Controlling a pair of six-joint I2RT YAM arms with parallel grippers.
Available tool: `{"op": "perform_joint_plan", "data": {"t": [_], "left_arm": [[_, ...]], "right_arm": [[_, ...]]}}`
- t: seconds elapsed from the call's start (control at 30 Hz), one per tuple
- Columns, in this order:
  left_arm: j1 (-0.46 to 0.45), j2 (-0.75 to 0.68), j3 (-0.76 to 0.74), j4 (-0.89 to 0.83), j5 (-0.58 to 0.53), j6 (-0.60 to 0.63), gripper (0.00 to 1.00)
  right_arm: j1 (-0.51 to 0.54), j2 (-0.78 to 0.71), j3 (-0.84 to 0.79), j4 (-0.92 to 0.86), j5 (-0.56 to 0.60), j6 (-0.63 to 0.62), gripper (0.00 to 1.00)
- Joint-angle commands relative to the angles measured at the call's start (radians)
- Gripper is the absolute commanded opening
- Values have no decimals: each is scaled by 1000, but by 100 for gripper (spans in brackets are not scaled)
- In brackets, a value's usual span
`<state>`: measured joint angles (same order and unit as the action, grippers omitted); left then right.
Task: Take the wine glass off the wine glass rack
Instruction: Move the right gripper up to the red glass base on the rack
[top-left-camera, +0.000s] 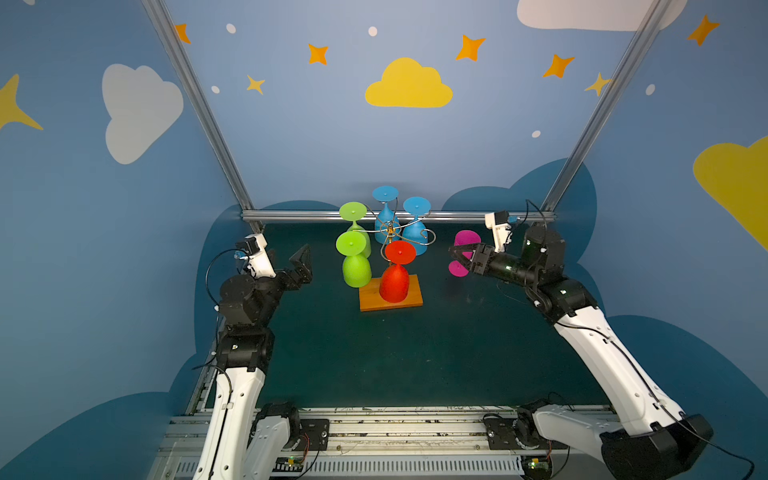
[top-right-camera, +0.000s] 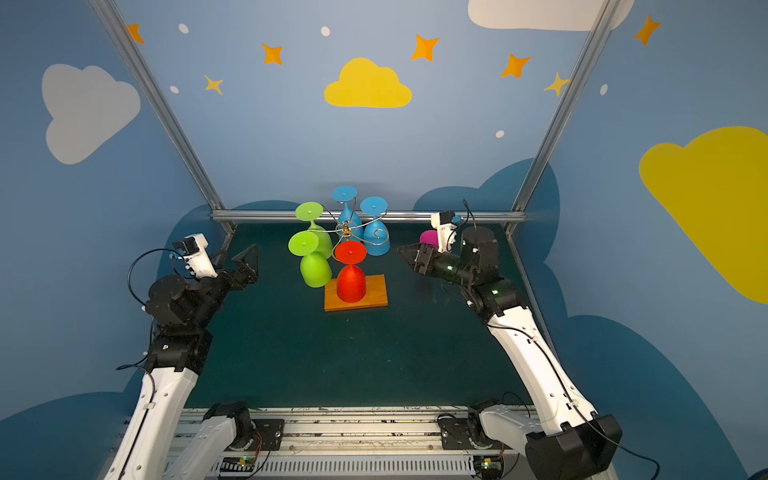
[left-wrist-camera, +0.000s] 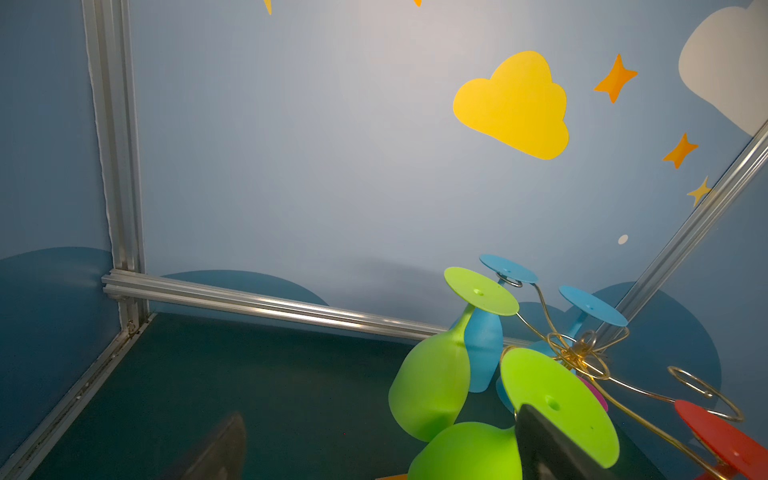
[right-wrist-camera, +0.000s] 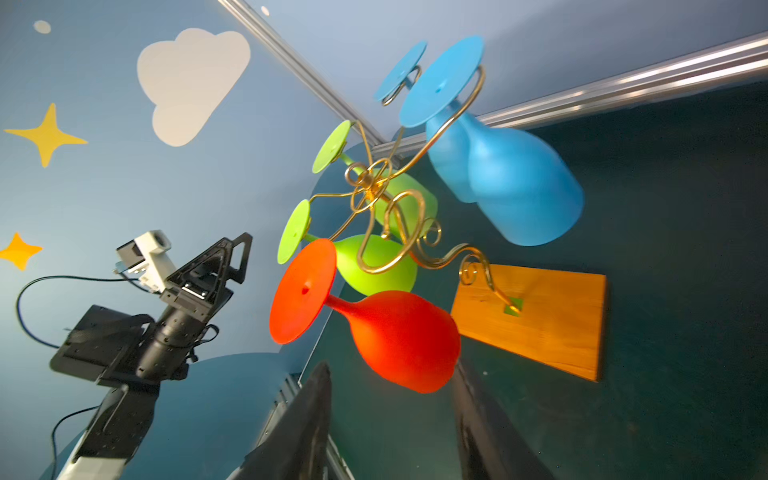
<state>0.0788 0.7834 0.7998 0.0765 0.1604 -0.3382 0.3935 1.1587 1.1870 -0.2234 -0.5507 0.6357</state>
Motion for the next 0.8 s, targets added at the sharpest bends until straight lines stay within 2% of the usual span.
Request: {"op": "perform_joint_plan", "data": {"t": [0.0,0.2,0.77], "left_arm": [[5,-9,-8,31,-5,-7,99],[6,-14,-7,31,-4,-9,99],[6,-32,-10,34,-1,-13,100]], "right_arm": [[50,9,-17,82,39,74,48],[126,38,-21,131,39,116,48],[214,142,33,212,56,187,47]]}}
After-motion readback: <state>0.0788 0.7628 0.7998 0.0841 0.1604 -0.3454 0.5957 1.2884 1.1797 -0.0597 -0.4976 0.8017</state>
